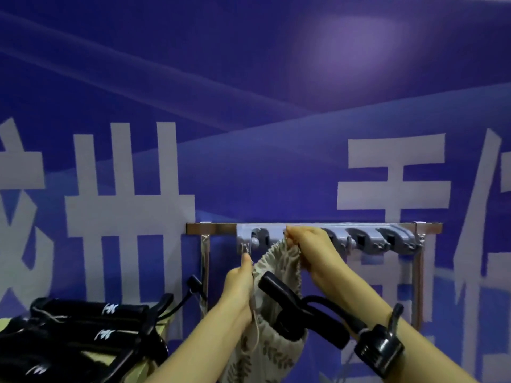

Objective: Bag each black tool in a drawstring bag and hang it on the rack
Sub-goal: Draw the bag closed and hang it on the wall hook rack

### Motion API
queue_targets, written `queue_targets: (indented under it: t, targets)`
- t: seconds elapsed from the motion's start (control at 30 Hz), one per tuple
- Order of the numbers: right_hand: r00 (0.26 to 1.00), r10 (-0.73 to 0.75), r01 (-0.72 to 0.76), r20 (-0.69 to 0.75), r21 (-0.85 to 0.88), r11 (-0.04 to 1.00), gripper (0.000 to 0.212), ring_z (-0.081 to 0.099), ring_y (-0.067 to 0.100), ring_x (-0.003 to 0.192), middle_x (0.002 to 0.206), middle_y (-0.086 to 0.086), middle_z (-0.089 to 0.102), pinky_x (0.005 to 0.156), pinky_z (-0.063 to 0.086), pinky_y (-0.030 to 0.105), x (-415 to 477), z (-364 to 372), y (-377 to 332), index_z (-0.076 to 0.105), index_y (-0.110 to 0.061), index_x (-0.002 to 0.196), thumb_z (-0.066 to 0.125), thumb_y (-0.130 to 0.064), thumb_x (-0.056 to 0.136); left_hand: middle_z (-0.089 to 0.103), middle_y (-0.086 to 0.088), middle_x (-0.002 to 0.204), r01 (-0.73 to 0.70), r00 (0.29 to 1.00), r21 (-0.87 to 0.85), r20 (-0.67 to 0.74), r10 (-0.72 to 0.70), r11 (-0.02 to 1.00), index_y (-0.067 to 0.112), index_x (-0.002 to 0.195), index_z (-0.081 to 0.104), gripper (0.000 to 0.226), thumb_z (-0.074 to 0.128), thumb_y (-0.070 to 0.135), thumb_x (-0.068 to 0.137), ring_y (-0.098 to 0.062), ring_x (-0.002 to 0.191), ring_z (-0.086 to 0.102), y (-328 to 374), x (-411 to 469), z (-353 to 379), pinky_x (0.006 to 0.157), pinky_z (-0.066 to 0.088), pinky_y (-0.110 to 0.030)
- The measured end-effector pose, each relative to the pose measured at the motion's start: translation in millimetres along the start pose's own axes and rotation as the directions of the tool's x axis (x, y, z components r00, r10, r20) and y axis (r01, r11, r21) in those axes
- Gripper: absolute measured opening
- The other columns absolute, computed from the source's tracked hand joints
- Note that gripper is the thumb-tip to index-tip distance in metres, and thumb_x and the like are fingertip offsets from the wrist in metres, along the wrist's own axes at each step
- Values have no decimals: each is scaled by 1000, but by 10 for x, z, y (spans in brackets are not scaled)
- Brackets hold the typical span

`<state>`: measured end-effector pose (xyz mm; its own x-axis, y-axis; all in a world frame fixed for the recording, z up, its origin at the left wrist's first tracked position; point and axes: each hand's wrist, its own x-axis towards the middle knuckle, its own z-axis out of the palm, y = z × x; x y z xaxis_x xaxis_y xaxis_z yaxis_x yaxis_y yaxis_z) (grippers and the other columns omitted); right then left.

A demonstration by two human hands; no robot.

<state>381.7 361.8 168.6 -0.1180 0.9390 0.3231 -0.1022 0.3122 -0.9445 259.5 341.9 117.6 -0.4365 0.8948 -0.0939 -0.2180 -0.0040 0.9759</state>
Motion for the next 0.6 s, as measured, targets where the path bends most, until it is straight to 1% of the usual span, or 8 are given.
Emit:
queue_targets:
  t: [0.07,0.1,0.17,0.23,0.3,0.37,0.43,0.6]
  targets:
    - [994,-107,106,3,-194,975,41,32,9,35,40,-6,42,38,26,19,89,-30,50,48,-14,53,51,-18,94,62,-13,73,8,1000,-11,21,-8,1000,7,77,59,44,42,42,97,-27,66,58,-56,115,38,61,46,-30]
    - [987,-160,158,17,-277,948,39,36,11,37,40,-6,45,41,30,21,129,-50,60,49,-13,55,52,-19,94,60,-12,70,26,999,-29,36,-25,999,7,74,57,44,42,41,97,-26,63,57,-87,137,71,58,44,-29]
    - [968,-244,250,64,-383,889,32,45,14,41,45,-2,52,47,38,25,233,-79,94,52,-11,62,53,-21,93,61,-14,73,56,997,-26,58,-54,998,8,72,57,45,42,43,96,-28,70,60,-199,212,151,67,51,-34]
    - [943,-298,331,148,-487,808,30,48,11,40,48,-1,54,49,40,25,304,-100,125,52,-13,64,54,-23,93,60,-15,73,76,996,-12,55,-75,997,9,66,58,50,42,48,95,-29,74,60,-339,283,233,77,52,-39]
    - [930,-305,367,205,-571,734,32,46,8,41,47,-3,53,51,39,24,365,-119,164,52,-17,61,57,-26,91,55,-14,67,108,993,-10,44,-107,994,9,60,55,54,45,50,93,-26,67,56,-468,382,296,69,47,-34]
    - [938,-280,347,206,-558,753,30,42,6,43,45,-6,49,51,36,23,458,-153,228,56,-18,61,60,-28,89,63,-16,81,140,989,-10,52,-139,990,6,71,63,52,46,52,92,-27,78,61,-568,470,348,78,49,-35]
    - [948,-252,316,192,-502,806,28,39,6,46,50,-6,48,51,33,22,537,-176,274,60,-17,63,62,-28,88,69,-17,97,163,984,-29,80,-161,986,5,89,69,54,43,52,93,-31,92,65,-581,498,368,91,52,-44]
    - [946,-230,313,229,-461,830,26,39,-1,44,59,-3,54,49,34,14,654,-140,298,68,-8,72,63,-28,89,70,-20,91,174,983,-51,67,-171,983,6,91,67,53,41,52,93,-36,92,66,-539,631,361,91,52,-48]
